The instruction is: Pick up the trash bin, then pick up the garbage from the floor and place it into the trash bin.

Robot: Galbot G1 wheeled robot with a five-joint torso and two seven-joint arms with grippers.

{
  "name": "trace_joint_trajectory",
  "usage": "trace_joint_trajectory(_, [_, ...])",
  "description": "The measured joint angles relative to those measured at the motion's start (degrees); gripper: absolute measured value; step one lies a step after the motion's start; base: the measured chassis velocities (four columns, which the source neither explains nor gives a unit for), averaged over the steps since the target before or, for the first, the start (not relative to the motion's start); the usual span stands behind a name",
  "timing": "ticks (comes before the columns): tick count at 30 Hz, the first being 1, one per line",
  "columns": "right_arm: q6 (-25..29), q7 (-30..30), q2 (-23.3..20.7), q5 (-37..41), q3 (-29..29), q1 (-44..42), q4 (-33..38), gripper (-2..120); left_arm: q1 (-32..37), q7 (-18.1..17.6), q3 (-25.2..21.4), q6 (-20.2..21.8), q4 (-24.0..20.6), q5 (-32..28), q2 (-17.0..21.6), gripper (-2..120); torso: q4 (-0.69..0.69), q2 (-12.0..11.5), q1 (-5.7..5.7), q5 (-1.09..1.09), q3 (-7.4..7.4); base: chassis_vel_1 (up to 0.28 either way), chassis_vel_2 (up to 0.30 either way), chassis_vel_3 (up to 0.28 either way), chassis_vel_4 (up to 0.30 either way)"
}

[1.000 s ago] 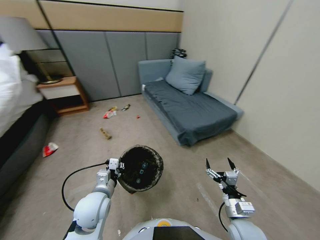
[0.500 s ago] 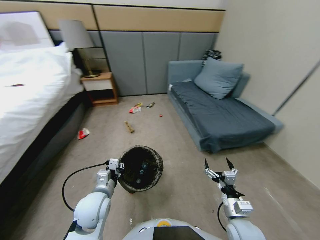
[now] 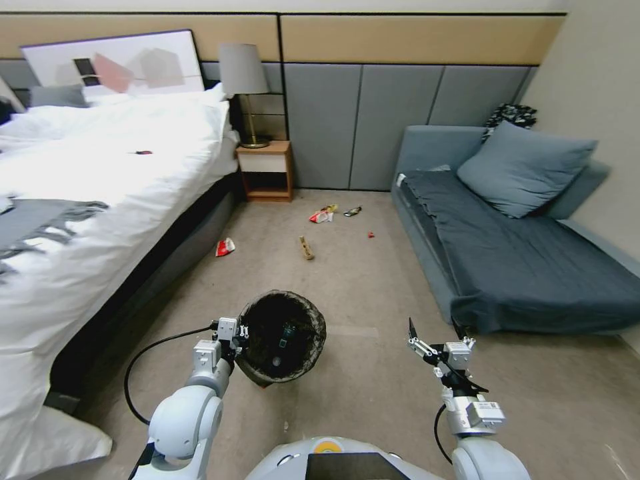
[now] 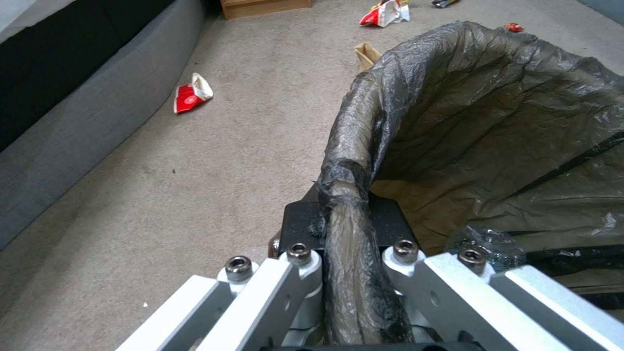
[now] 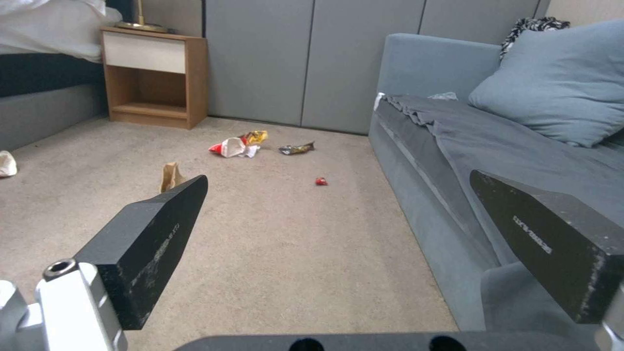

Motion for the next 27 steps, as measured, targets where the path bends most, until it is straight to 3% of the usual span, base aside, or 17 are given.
trace_joint_trajectory(15, [-1.1,-0.2,0.4,-0.3,0.3,-0.3,-0.1,100,0.0,-1.0,-0.2,0.0,-0.1,1.8,-0.4,5,0.01,0.0,0.0,0.0,0.0,-0.007,0.006,0.004,-0.004])
trace_joint_trajectory(27, [-0.6,-0.4,0.5,-0.3,0.6,-0.6,-0.1,100,0.2,-2.9,-0.4,0.3,-0.3,2.2,-0.7,5,0.01,0.0,0.0,0.01,0.0,-0.159,0.161,0.152,-0.148])
